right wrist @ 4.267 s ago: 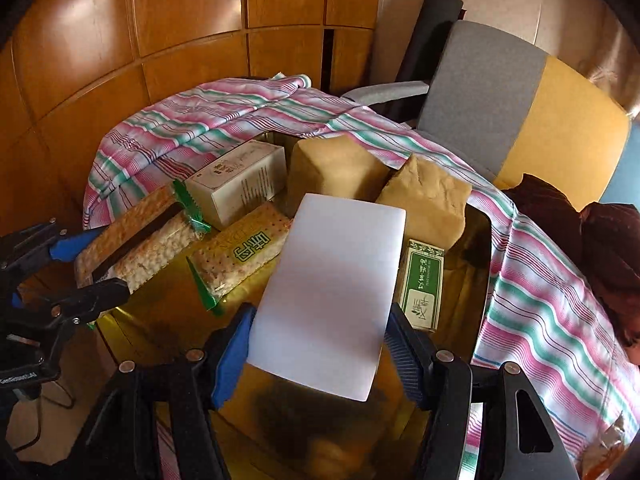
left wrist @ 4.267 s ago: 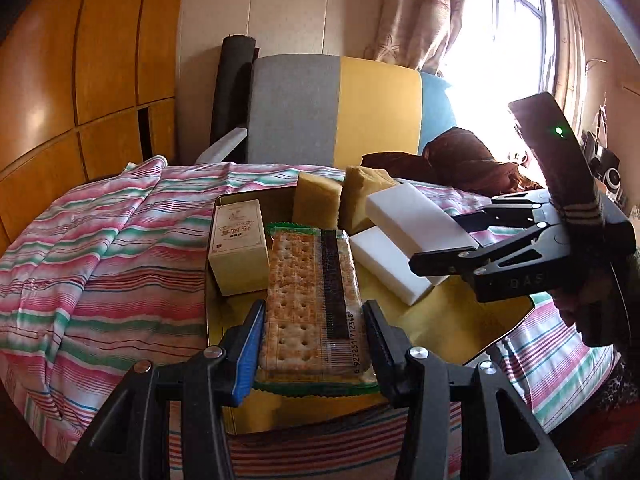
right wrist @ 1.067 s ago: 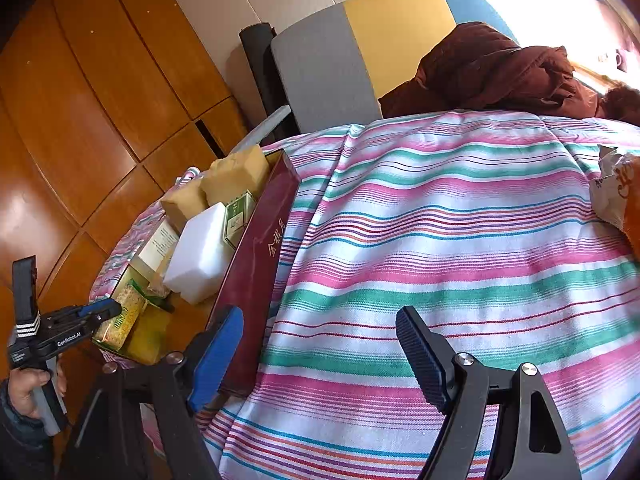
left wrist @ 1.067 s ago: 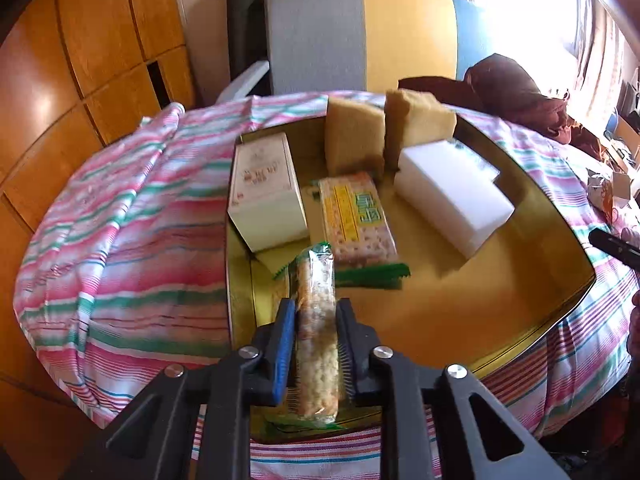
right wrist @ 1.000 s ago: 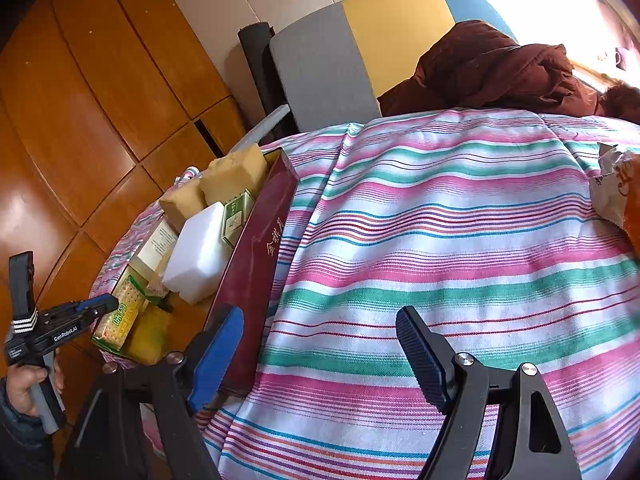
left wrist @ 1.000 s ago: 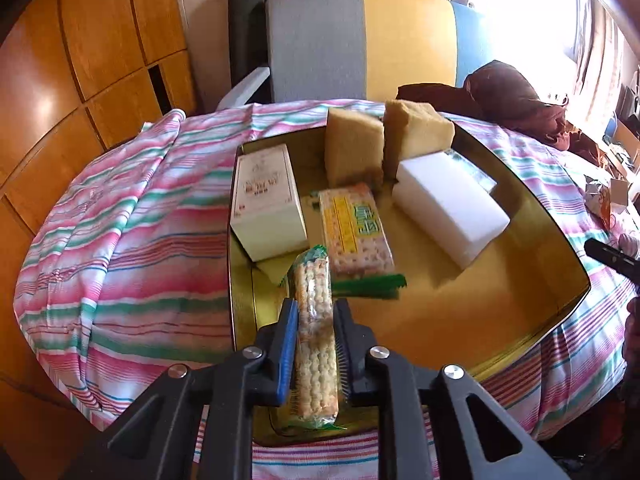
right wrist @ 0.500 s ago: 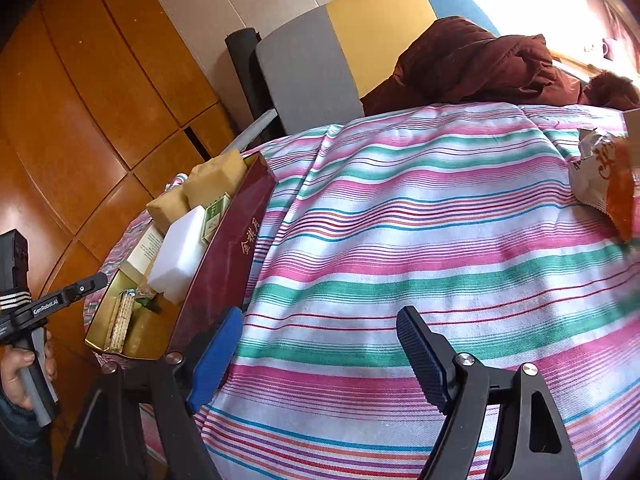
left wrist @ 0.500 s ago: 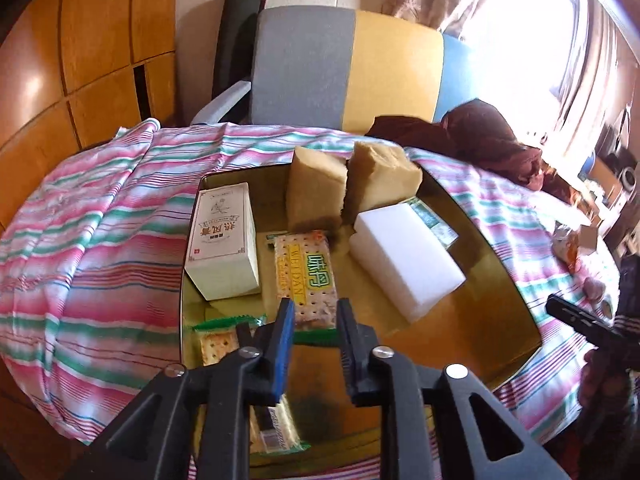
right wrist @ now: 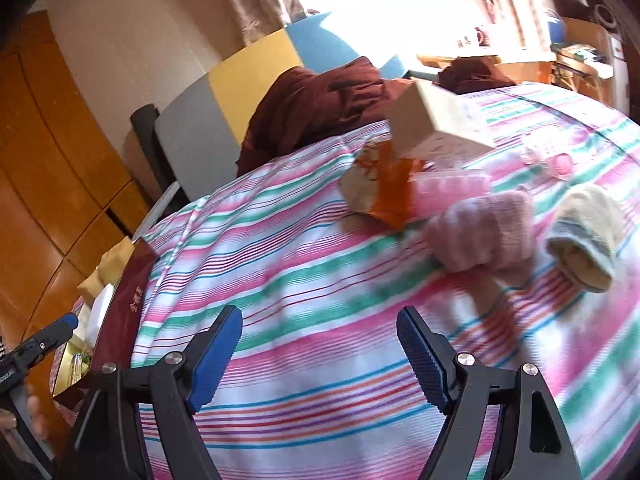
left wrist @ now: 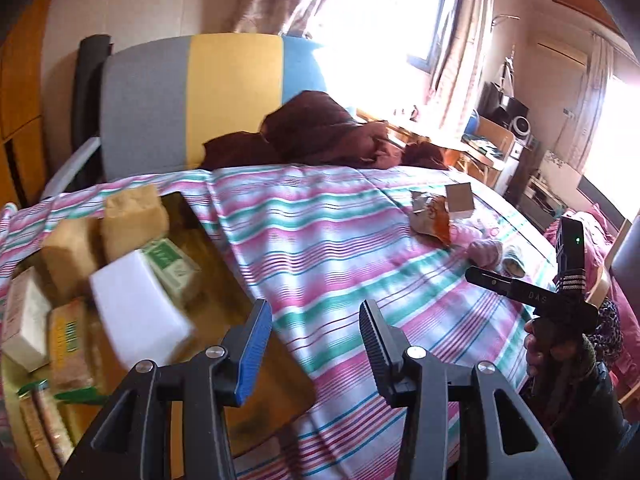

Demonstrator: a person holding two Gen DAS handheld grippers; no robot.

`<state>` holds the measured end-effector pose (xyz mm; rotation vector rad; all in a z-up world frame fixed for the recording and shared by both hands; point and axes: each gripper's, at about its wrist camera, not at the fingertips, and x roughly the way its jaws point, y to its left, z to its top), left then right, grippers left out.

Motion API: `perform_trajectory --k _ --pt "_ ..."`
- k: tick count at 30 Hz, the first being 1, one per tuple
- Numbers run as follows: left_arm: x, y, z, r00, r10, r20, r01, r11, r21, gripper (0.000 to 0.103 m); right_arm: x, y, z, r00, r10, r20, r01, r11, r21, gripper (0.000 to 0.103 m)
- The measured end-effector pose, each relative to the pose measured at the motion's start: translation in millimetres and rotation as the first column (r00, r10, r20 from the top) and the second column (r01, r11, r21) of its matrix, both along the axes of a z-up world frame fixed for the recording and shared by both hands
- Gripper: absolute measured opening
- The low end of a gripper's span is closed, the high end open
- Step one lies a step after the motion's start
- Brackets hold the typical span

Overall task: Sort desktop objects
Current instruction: 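Move both empty tools away from the tray back toward the pile, then close the left tool on the cream gold-printed box and lift it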

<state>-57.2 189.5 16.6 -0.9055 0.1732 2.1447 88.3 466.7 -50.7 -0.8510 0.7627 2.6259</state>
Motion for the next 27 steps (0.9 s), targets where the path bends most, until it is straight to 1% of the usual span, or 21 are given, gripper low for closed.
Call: perform_trajectory --k 2,5,8,10,14,15,16,18,20,21,24,27 --pt "1.5 32.2 -1.8 0.998 -0.066 0.013 0.066 0.998 -0.003 0.047 14.3 11.7 0.0 0.999 -0.037 -0.007 0.037 0.999 0.004 0.082" --pt "7.0 81.4 -1.1 0.987 -0.162 0.018 0.162 0.987 -0.012 0.057 26.5 20.7 -3.3 0.999 -0.05 -0.009 0.05 0.999 0.02 0.083" --pt "9.0 131.7 5.3 0.965 -0.262 0.025 0.262 0.965 -0.028 0.059 23.7 17.9 -8.1 0.999 -0.026 -0.02 0.027 0.999 0.047 0.083" --pt "11.0 163.1 11.0 0.949 -0.314 0.012 0.314 0.948 -0.043 0.07 21.8 16.0 -11.2 1.0 -0.01 -0.027 0.012 0.998 0.065 0.083" --pt "10.1 223.1 20.9 0.917 -0.399 -0.018 0.396 0.915 -0.079 0.074 18.0 12.2 -17.6 0.999 0.022 -0.039 -0.017 0.995 0.101 0.083" --pt "8.3 239.3 21.1 0.91 -0.413 -0.025 0.409 0.908 -0.094 0.081 17.1 11.3 -19.2 0.999 0.03 -0.042 -0.025 0.994 0.11 0.083" --pt "5.1 254.2 21.2 0.906 -0.422 -0.029 0.417 0.903 -0.102 0.084 16.4 10.6 -20.3 0.998 0.038 -0.049 -0.032 0.993 0.115 0.083" --pt "-2.6 280.1 21.3 0.9 -0.434 -0.038 0.428 0.897 -0.113 0.084 15.8 12.1 -21.8 0.997 0.05 -0.066 -0.043 0.994 0.102 0.083" --pt "-10.3 303.1 19.7 0.897 -0.44 -0.053 0.429 0.892 -0.14 0.084 16.5 15.9 -24.8 0.995 0.058 -0.082 -0.052 0.996 0.074 0.083" --pt "-13.1 312.9 18.6 0.891 -0.449 -0.062 0.436 0.886 -0.156 0.084 17.4 18.0 -25.7 0.994 0.058 -0.092 -0.053 0.997 0.059 0.083" --pt "-16.9 334.1 16.5 0.864 -0.495 -0.086 0.473 0.859 -0.196 0.086 17.8 19.7 -27.4 0.992 0.067 -0.108 -0.063 0.997 0.045 0.084" --pt "-18.5 351.9 19.2 0.837 -0.543 -0.071 0.52 0.829 -0.205 0.086 17.0 19.1 -28.2 0.99 0.083 -0.118 -0.078 0.996 0.047 0.085"
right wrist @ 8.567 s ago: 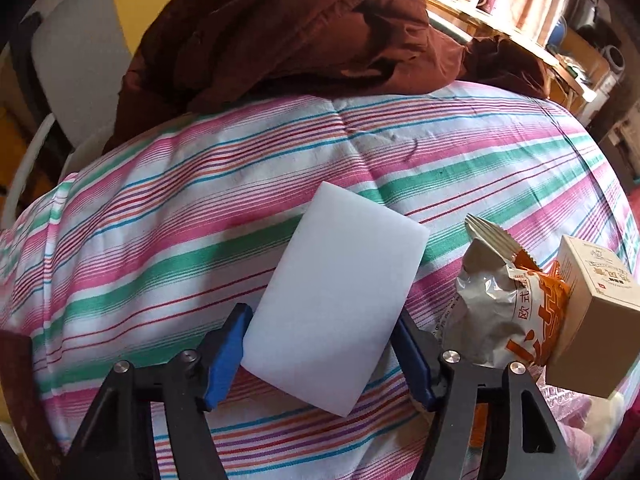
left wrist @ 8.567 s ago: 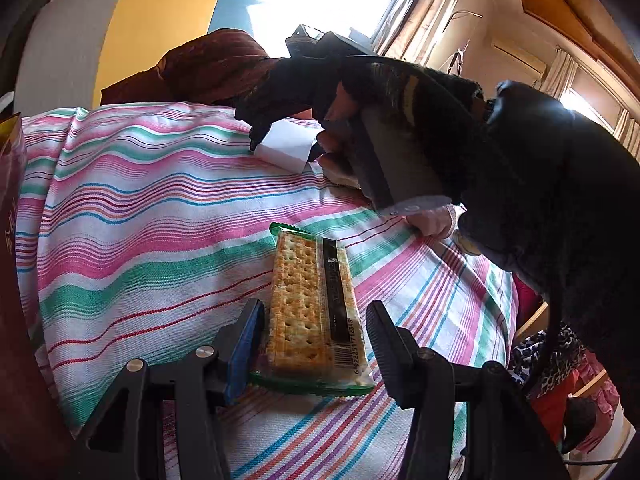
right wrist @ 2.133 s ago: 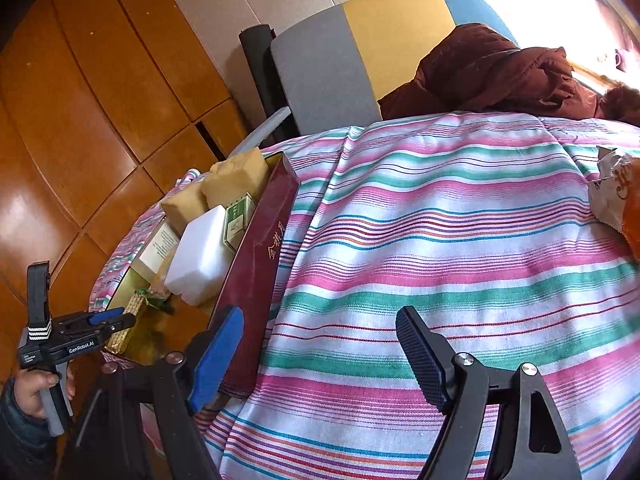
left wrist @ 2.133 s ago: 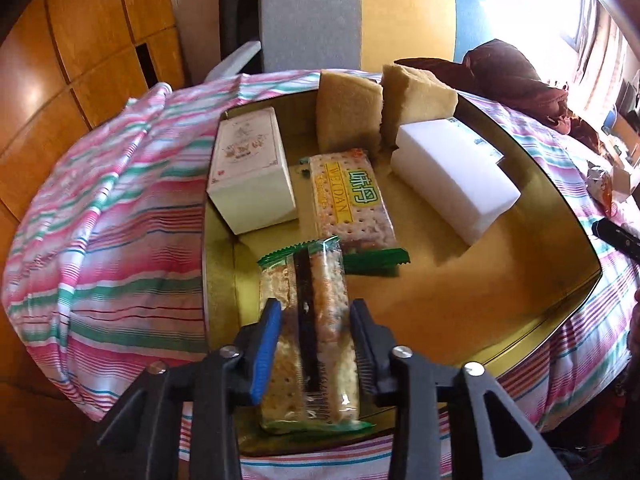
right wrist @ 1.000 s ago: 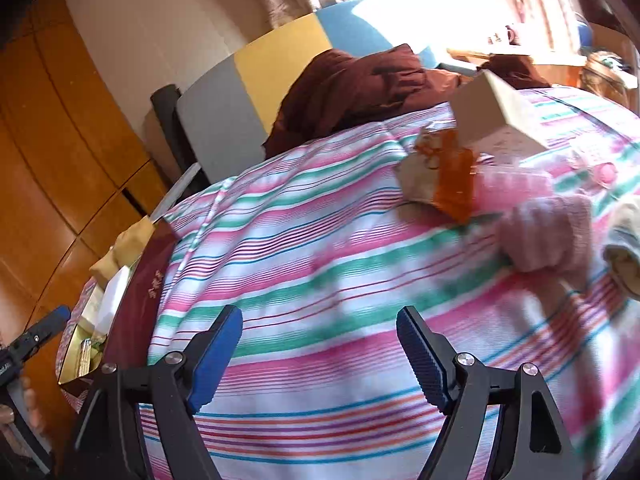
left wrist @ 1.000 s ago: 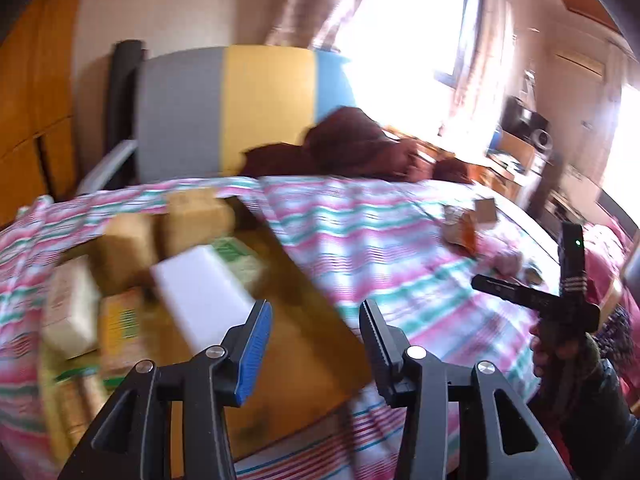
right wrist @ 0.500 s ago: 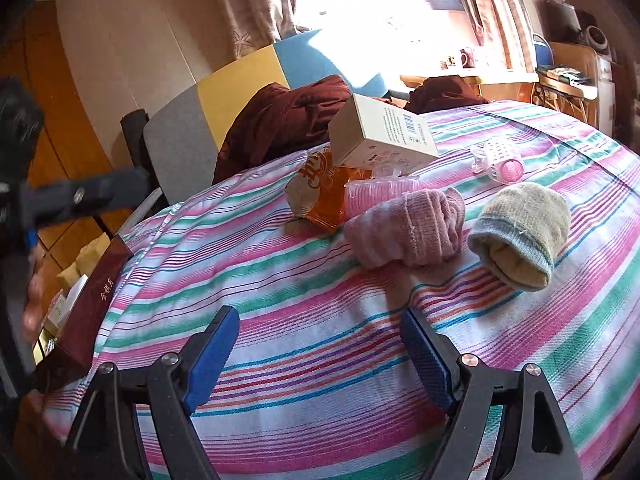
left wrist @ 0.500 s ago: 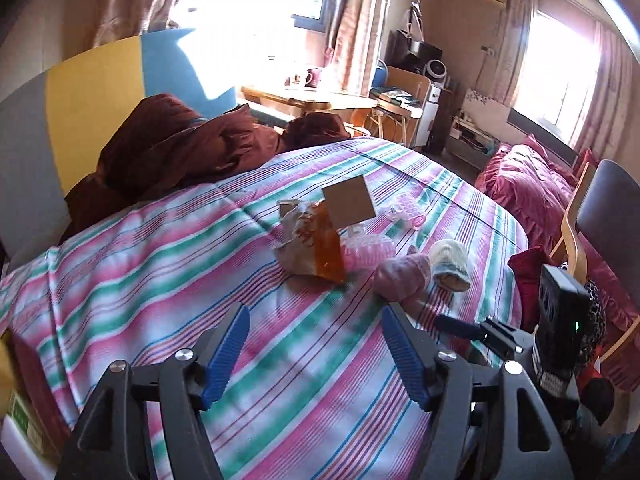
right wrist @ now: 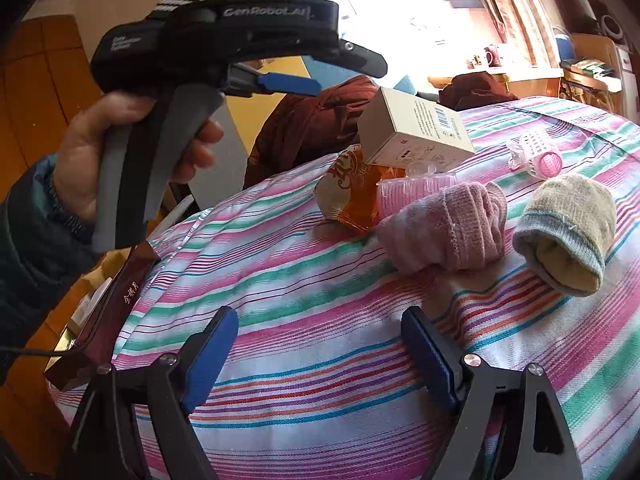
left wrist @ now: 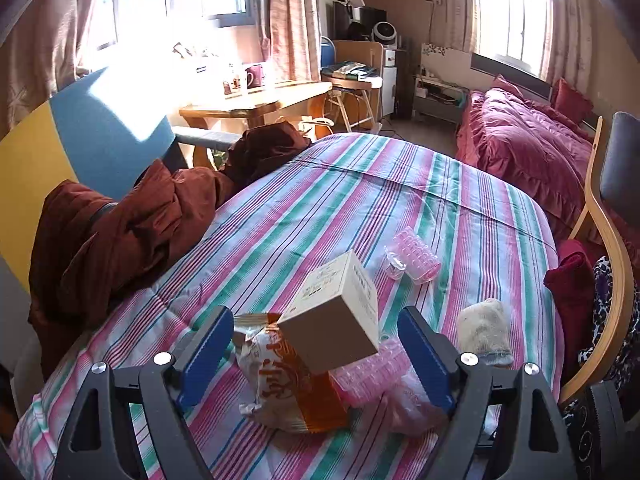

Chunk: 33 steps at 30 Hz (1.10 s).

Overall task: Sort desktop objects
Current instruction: 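Close the left tool on the cream gold-printed box and lift it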

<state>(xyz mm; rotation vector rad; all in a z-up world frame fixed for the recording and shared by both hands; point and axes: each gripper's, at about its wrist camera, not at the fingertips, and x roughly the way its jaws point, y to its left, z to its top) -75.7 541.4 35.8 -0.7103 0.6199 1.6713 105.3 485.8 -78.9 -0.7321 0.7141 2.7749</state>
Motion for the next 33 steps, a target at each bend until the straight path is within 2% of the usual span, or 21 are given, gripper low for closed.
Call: perform_trajectory --k 5,7,10,11,12,13,16,24,26,29,33 --pt "-0.6 31.7 -6.9 0.999 -0.043 0.004 0.043 0.997 -0.067 0.087 0.2 -0.2 -0.5 1.0 0.01 -0.01 -0.01 1.0 -0.003 0.086" --pt "-7.8 40.9 -15.9 0.999 -0.032 0.029 0.035 0.995 -0.096 0.087 0.3 -0.2 -0.7 1.0 0.013 -0.013 -0.013 1.0 -0.005 0.087" --pt "-17.4 48.6 -35.0 0.994 -0.015 0.111 0.031 0.988 -0.152 0.087 0.6 -0.2 -0.9 1.0 0.017 -0.018 -0.017 1.0 -0.007 0.087" --pt "-17.1 45.3 -36.6 0.993 -0.008 0.12 0.026 0.988 -0.149 0.087 0.7 -0.2 -1.0 1.0 0.019 -0.02 -0.019 1.0 -0.008 0.088" --pt "-14.6 38.3 -35.0 0.993 -0.001 0.116 0.017 0.991 -0.132 0.086 0.7 -0.2 -1.1 1.0 0.02 -0.022 -0.02 1.0 -0.008 0.088" --pt "-12.1 31.4 -33.5 0.994 0.005 0.112 0.008 0.993 -0.115 0.074 0.8 -0.2 -1.2 0.999 0.022 -0.023 -0.022 1.0 -0.009 0.088" --pt "-4.5 10.6 -28.7 0.995 0.026 0.101 -0.019 0.998 -0.064 0.059 0.5 -0.6 -1.2 1.0 0.021 -0.021 -0.021 1.0 -0.007 0.088" --pt "15.7 -45.0 -16.1 0.994 0.082 0.076 -0.088 0.993 0.074 0.058 -0.4 -0.5 -1.5 1.0 0.019 -0.011 -0.019 1.0 -0.001 0.088" --pt "19.8 -73.1 -11.0 0.991 0.127 0.05 -0.131 0.986 0.104 0.058 -1.2 -0.9 -1.5 1.0 0.017 -0.003 -0.017 1.0 0.004 0.088" --pt "20.2 -122.6 -12.0 0.978 0.207 0.035 -0.21 0.969 0.133 0.058 -2.4 -1.8 -1.3 1.0 0.013 0.009 -0.013 1.0 0.012 0.088" --pt "26.7 -189.2 -25.7 0.948 0.318 0.013 -0.316 0.938 0.145 0.058 -4.0 -2.9 -1.0 1.0 0.007 0.025 -0.008 1.0 0.022 0.088"
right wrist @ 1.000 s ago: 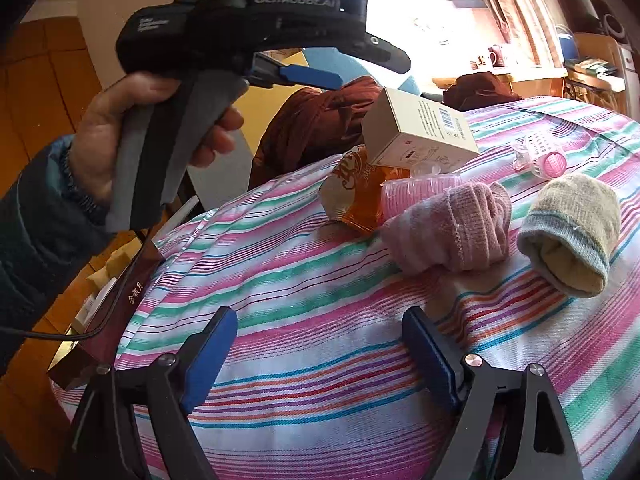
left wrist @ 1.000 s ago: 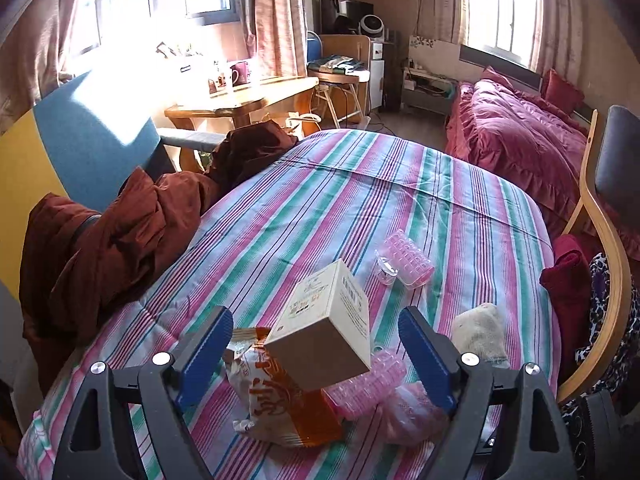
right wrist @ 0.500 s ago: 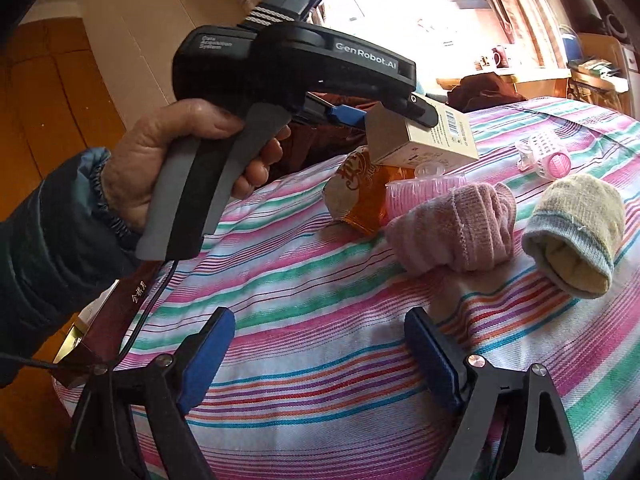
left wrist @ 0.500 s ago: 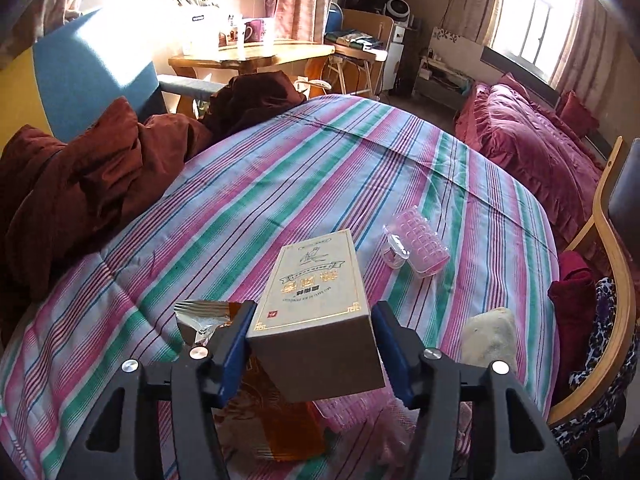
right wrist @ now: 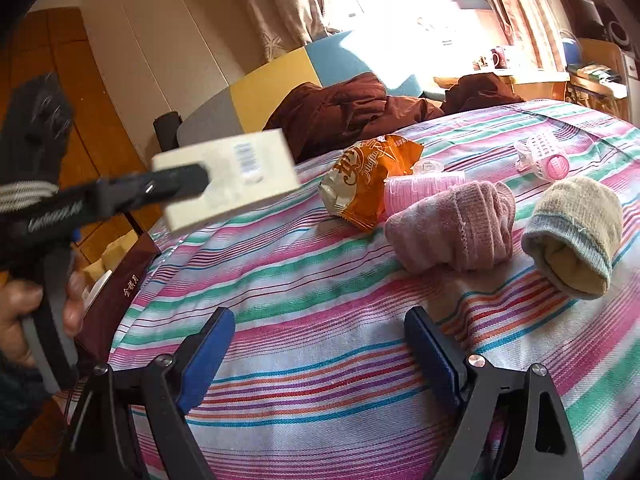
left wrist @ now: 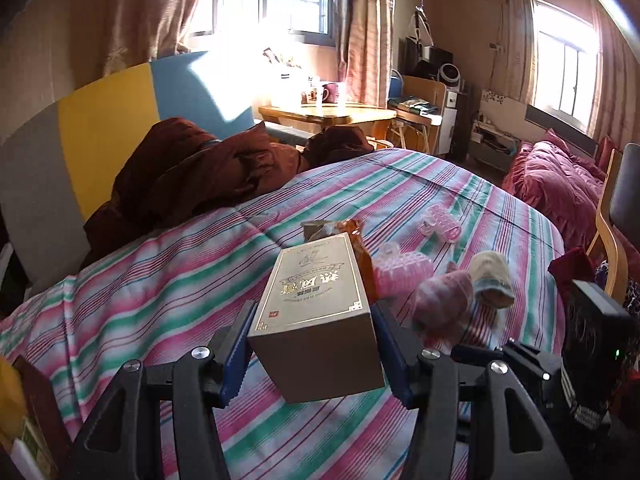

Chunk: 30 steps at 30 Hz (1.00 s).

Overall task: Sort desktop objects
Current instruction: 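Grasp the pink knit sock with the right tool while the left tool holds the box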

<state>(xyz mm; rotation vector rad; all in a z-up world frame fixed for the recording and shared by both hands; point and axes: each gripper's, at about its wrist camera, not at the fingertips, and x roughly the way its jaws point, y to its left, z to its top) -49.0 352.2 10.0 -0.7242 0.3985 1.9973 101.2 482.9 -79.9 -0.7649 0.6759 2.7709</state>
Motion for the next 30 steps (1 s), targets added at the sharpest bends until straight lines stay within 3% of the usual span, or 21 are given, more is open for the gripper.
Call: perform_trajectory --k 11,17,22,25,30 --pt "42.5 -93.8 -38.6 0.993 0.117 -0.029 -0.115 0.992 0.043 0.058 12.4 -0.2 14.7 0.997 -0.07 0.028 0.069 0.997 0.026 0.085" --pt "57.2 -111.9 -58.3 0.992 0.124 -0.015 -0.123 0.991 0.055 0.057 19.9 11.5 49.4 0.99 -0.131 0.05 0.121 0.978 0.169 0.083" --pt "56.5 -115.0 -66.4 0.993 0.106 0.05 -0.109 0.991 0.081 0.06 -11.1 29.8 59.6 0.98 -0.113 0.163 0.066 0.961 0.27 0.083" --pt "53.7 -116.4 -65.1 0.992 0.096 0.078 -0.103 0.99 0.094 0.067 -31.7 37.5 52.4 0.962 -0.125 0.241 0.047 0.951 0.307 0.083" --pt "44.2 -112.3 -70.5 0.985 0.087 0.151 -0.1 0.992 0.081 0.067 -52.2 42.7 34.8 0.931 -0.158 0.329 0.04 0.94 0.338 0.083"
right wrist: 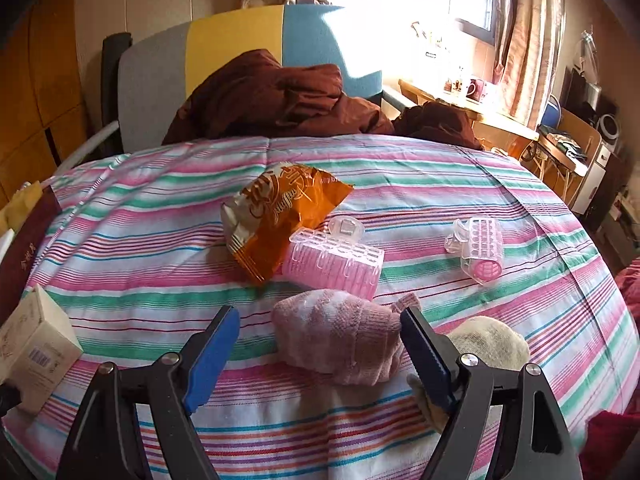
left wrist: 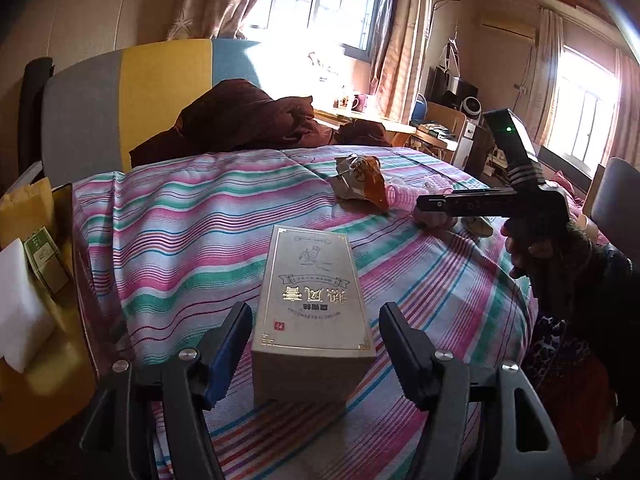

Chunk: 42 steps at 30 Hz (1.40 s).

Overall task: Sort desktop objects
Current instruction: 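Grasp the pink knit sock with the right tool while the left tool holds the box, then carry the cream box and pink sock over the gold tray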

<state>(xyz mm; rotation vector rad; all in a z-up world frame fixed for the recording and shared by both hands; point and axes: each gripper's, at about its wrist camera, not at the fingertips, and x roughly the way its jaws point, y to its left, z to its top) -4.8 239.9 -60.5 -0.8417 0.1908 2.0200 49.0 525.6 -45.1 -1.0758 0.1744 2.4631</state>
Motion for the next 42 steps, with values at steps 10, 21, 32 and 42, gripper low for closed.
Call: perform_trajectory --k 10,21,32,42 --pt "-16.3 5.2 -10.0 0.992 -0.013 0.124 0.013 1.0 0.005 0.067 11.3 2.0 -8.3 0.999 -0.038 0.009 0.037 0.998 0.044 0.052" --pt "-6.8 11.0 -12.8 0.998 0.006 0.067 -0.003 0.999 -0.04 0.068 31.7 -41.4 -2.3 0.996 0.028 -0.088 -0.028 1.0 0.006 0.049" --pt "18.3 -1.1 4.4 0.999 0.016 -0.046 -0.017 1.0 -0.025 0.051 45.4 -102.9 -5.2 0.964 0.213 -0.156 -0.233 0.965 -0.122 0.046" --pt "23.9 -21.0 27.9 0.998 0.002 -0.071 -0.001 1.0 0.023 0.051 54.1 -156.3 -6.4 0.905 0.422 -0.056 -0.425 0.903 -0.066 0.041"
